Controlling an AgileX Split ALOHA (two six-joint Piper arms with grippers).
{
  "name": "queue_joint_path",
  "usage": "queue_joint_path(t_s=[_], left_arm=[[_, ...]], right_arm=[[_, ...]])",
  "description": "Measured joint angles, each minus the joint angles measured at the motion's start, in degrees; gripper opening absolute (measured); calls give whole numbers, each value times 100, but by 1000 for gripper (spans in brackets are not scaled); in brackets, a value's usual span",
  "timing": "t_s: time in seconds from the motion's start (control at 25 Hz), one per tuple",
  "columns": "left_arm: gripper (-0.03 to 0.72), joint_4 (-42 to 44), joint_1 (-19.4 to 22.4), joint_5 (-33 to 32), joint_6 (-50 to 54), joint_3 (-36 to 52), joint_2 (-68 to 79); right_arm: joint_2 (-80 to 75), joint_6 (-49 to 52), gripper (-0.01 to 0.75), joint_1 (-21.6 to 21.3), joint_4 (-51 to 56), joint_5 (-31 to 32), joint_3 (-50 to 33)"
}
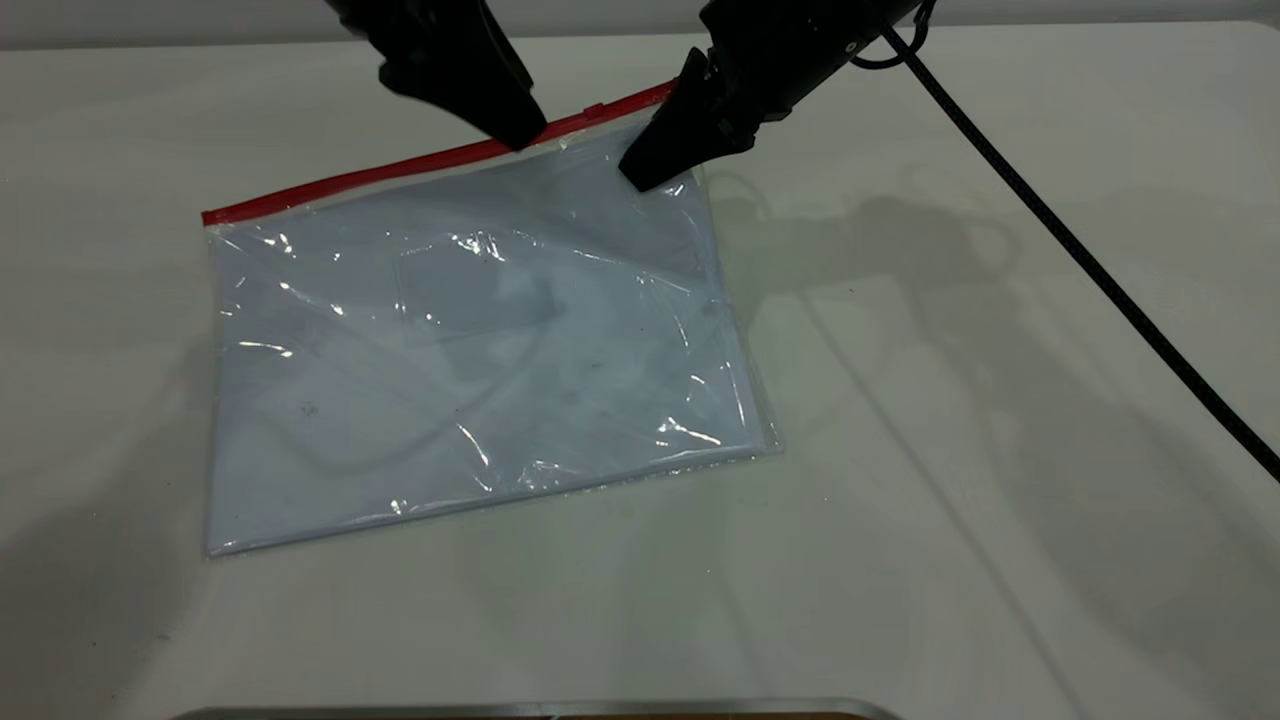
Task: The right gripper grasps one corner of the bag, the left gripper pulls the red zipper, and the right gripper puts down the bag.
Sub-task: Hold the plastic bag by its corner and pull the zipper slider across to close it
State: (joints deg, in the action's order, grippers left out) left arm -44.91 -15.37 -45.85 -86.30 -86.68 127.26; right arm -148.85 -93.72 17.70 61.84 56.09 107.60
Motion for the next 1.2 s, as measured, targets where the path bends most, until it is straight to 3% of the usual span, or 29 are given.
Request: queue_joint_path(t_s=[0.32,0.68,1.2], left_arm=[[580,-748,-8,141,-886,-55,84],[580,-831,-27,340,-1158,-55,84],[524,-1411,-27,322,-1401,-55,396]], right_arm=[[-11,-413,33,0,-10,119,2],[-11,-729,33,0,233,837,2],[-11,-808,33,0,291,882,2]])
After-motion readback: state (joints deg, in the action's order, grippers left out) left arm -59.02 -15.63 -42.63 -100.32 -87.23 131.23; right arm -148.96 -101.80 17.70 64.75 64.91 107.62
